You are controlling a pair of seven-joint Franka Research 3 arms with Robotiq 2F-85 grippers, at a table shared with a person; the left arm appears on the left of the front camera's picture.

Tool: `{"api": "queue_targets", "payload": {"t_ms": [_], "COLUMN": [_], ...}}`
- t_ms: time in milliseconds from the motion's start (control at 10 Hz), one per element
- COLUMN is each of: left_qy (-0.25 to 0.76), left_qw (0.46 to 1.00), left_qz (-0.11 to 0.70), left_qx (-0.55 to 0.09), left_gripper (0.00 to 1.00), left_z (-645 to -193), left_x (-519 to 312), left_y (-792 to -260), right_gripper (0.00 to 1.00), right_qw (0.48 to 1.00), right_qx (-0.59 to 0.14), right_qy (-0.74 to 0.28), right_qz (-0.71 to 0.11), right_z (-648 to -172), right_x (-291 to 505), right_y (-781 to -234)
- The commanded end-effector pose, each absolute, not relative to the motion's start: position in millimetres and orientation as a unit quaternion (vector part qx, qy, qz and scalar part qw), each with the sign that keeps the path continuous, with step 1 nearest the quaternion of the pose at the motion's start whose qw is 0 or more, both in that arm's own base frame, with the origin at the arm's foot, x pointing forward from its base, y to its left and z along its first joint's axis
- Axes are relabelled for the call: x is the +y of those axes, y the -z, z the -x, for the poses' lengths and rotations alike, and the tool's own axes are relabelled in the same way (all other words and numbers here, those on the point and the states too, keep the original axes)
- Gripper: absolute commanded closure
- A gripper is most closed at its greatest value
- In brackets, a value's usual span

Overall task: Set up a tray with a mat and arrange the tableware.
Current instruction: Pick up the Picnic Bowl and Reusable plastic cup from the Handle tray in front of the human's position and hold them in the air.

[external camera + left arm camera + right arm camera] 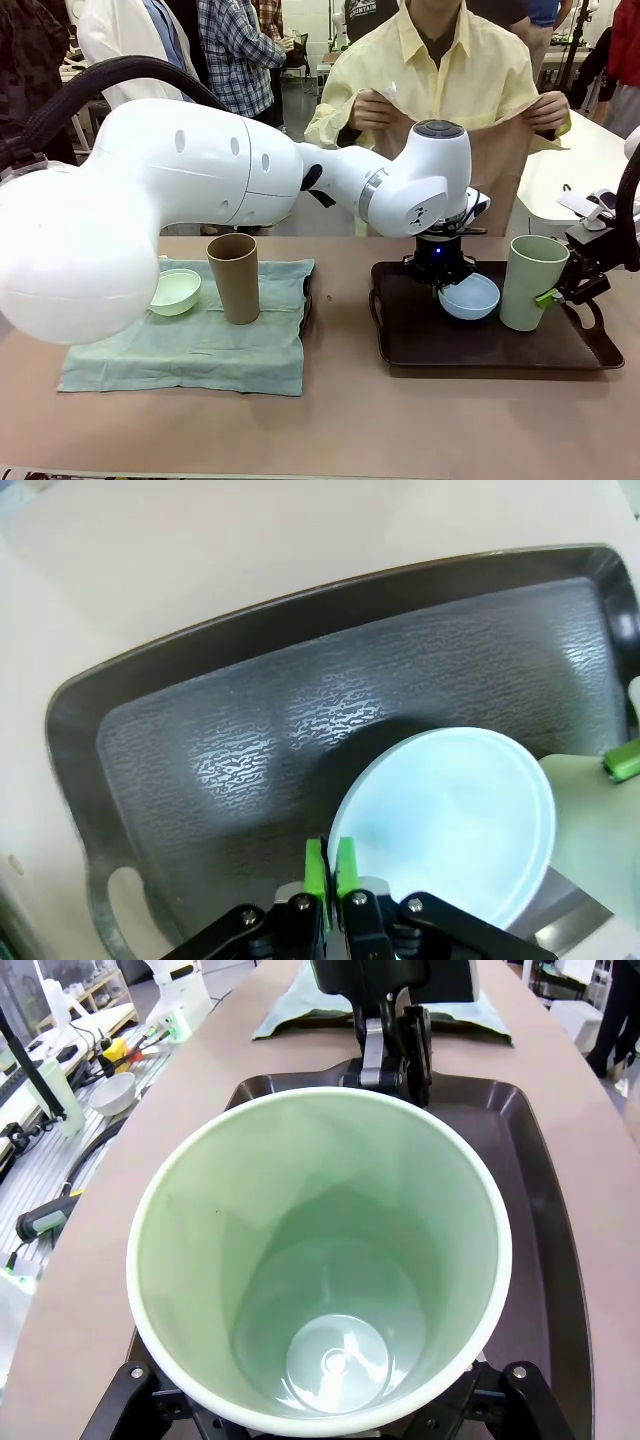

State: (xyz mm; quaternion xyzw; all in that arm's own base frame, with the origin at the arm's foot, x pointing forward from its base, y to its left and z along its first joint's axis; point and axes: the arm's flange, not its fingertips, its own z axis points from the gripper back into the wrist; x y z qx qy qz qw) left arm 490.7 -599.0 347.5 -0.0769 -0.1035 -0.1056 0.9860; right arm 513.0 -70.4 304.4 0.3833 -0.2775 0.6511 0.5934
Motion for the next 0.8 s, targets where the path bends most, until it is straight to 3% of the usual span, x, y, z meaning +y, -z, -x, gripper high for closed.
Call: {"api": "queue_targets", "payload": {"t_ms": [0, 100, 200, 700], "left_qy": [0.089, 0.094, 0.079, 0.081], "left_qw": [0.989, 0.988, 0.990, 0.964], "left_qz": [0.064, 0.049, 0.033, 0.055], "left_qx": [-0.103, -0.112, -0.114, -0.247], "left_gripper": [1.00, 1.00, 1.00, 1.00], "left_z": [-498, -499, -503, -484], "left_x": [-607, -606, -603, -621], "left_y": [-351, -355, -371, -504], "right_gripper": [0.76, 1.00, 1.00, 1.00], "right_qw": [0.592, 0.595, 0.593, 0.576], "right_qx": [-0.288, -0.291, -0.297, -0.340], "right_qy": [-0.648, -0.649, -0.652, -0.677], "right_qz": [-0.383, -0.375, -0.367, -0.308], "right_z": [-517, -509, -498, -441], "right_x": [-77, -82, -89, -99], "right_y": [-309, -327, -359, -494]}}
